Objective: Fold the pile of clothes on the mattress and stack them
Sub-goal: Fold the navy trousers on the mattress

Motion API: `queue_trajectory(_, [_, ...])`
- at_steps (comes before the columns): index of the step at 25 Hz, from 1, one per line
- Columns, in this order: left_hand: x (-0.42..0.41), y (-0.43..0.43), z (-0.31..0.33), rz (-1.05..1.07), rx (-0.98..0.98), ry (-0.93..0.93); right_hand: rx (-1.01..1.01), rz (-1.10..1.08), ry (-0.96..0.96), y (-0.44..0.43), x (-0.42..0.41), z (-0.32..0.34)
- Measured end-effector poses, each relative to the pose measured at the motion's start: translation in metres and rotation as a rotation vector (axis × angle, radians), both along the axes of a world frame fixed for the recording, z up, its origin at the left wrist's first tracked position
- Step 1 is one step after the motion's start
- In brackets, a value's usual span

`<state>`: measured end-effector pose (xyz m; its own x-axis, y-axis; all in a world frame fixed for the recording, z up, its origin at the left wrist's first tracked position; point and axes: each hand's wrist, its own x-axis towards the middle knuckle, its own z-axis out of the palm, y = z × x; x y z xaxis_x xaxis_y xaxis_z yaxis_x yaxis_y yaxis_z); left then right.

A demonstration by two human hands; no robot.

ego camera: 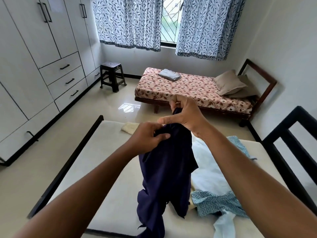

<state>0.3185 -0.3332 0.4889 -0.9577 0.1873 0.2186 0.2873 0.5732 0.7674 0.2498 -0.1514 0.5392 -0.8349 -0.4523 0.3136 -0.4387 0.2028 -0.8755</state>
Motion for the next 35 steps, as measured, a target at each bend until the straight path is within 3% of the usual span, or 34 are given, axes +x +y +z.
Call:
queue_trajectory(3, [-0.006, -0.013, -0.001, 0.09, 0.068, -0.016, 0.256, -0.042, 0.103, 0.014, -0.013, -0.015])
queue_trajectory(7, [0.003, -0.027, -0.006, 0.166, 0.324, -0.216, 0.387, -0.17, 0.052, 0.04, -0.024, -0.044])
queue_trajectory(10, [0.002, -0.025, -0.012, 0.277, 0.51, -0.272, 0.214, -0.474, 0.139, 0.03, -0.01, -0.047])
queue_trajectory(12, [0.001, -0.023, -0.012, 0.305, 0.531, -0.251, 0.135, -0.466, 0.03, 0.009, 0.01, -0.05])
queue_trajectory(15, [0.003, -0.019, -0.009, 0.233, 0.422, -0.179, 0.224, -0.147, -0.339, -0.02, 0.034, -0.069])
queue_trajectory(17, [0.004, -0.027, -0.011, 0.234, 0.291, -0.121, 0.146, -0.087, -0.429, -0.022, 0.03, -0.082])
queue_trajectory(21, [0.002, -0.061, -0.019, 0.332, 0.195, -0.149, 0.262, -0.243, -0.297, 0.009, 0.0, -0.069])
queue_trajectory(25, [0.007, -0.06, -0.023, 0.456, 0.003, -0.058, 0.42, -0.384, -0.039, 0.033, -0.003, -0.034])
queue_trajectory(29, [0.0, -0.033, -0.019, 0.373, -0.006, -0.011, 0.288, -0.334, 0.314, -0.003, 0.03, -0.022])
queue_trajectory(30, [-0.001, -0.027, -0.018, 0.356, 0.014, -0.013, 0.31, -0.283, 0.309, -0.019, 0.037, -0.028])
queue_trajectory(34, [0.003, -0.017, -0.025, 0.282, 0.097, -0.04, 0.461, -0.264, -0.09, -0.053, 0.036, -0.067])
queue_trajectory(35, [0.007, -0.017, -0.028, 0.26, 0.123, -0.053, 0.521, -0.235, -0.113, -0.052, 0.032, -0.074])
